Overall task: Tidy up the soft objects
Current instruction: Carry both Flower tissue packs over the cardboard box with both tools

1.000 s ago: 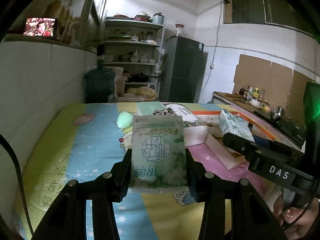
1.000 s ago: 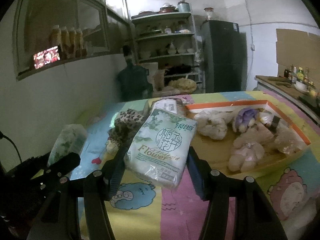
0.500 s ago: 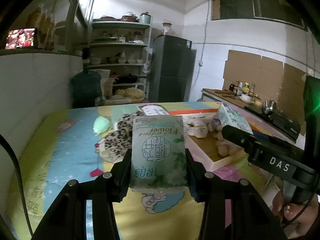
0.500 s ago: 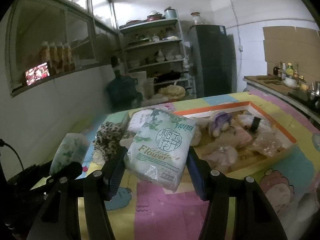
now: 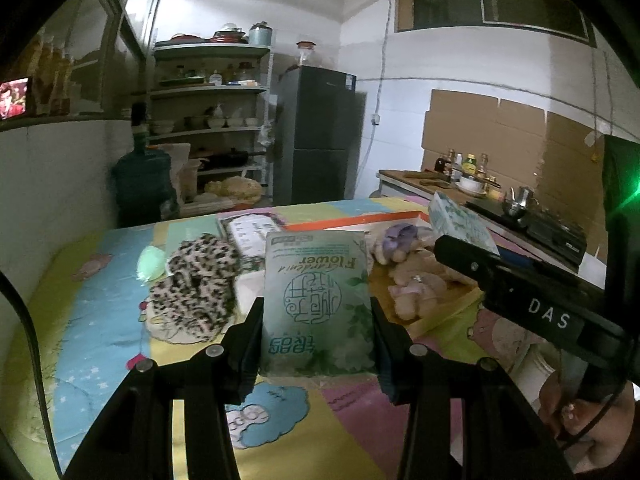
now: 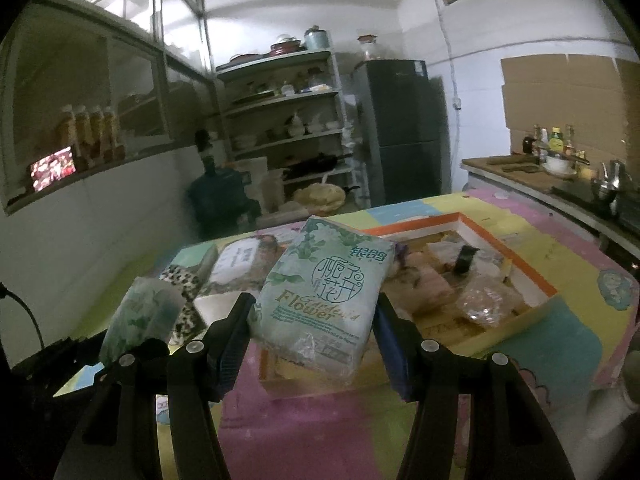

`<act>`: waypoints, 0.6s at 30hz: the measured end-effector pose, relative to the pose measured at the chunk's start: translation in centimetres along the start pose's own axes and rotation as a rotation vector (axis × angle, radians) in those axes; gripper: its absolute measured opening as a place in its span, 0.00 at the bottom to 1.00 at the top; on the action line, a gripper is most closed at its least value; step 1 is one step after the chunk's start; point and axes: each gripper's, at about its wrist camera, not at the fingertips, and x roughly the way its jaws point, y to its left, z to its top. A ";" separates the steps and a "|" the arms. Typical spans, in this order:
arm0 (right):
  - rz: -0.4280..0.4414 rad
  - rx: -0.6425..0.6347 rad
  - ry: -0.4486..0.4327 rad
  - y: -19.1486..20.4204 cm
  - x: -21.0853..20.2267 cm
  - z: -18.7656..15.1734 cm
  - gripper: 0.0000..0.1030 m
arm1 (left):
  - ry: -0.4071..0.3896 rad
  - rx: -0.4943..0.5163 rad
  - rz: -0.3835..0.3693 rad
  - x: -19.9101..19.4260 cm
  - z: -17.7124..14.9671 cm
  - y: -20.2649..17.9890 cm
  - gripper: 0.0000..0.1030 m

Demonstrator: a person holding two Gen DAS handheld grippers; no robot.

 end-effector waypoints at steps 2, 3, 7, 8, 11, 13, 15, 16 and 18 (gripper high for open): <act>-0.011 0.006 -0.006 -0.6 -0.1 0.1 0.58 | 0.000 0.004 -0.010 0.4 0.2 -0.6 0.46; -0.016 0.008 -0.008 -0.9 -0.2 0.2 0.58 | 0.000 0.006 -0.016 0.5 0.3 -0.9 0.46; -0.035 0.016 -0.015 -2.1 -0.4 0.4 0.58 | -0.001 0.011 -0.036 1.2 0.7 -1.7 0.46; -0.040 0.019 -0.016 -2.5 -0.4 0.4 0.58 | -0.001 0.011 -0.043 1.5 0.8 -2.0 0.46; -0.054 0.027 -0.018 -3.3 -0.5 0.3 0.58 | 0.001 0.013 -0.054 2.1 1.0 -2.6 0.46; -0.064 0.035 -0.018 -4.0 -0.6 0.3 0.58 | 0.003 0.013 -0.062 2.6 1.1 -3.0 0.46; -0.073 0.042 -0.017 -4.6 -0.6 0.2 0.58 | 0.003 0.010 -0.072 3.2 1.3 -3.4 0.46; -0.078 0.046 -0.017 -5.0 -0.6 0.2 0.58 | 0.004 0.009 -0.075 3.4 1.4 -3.6 0.46; -0.090 0.055 -0.017 -5.7 -0.6 0.2 0.58 | 0.004 0.005 -0.084 4.0 1.5 -3.9 0.46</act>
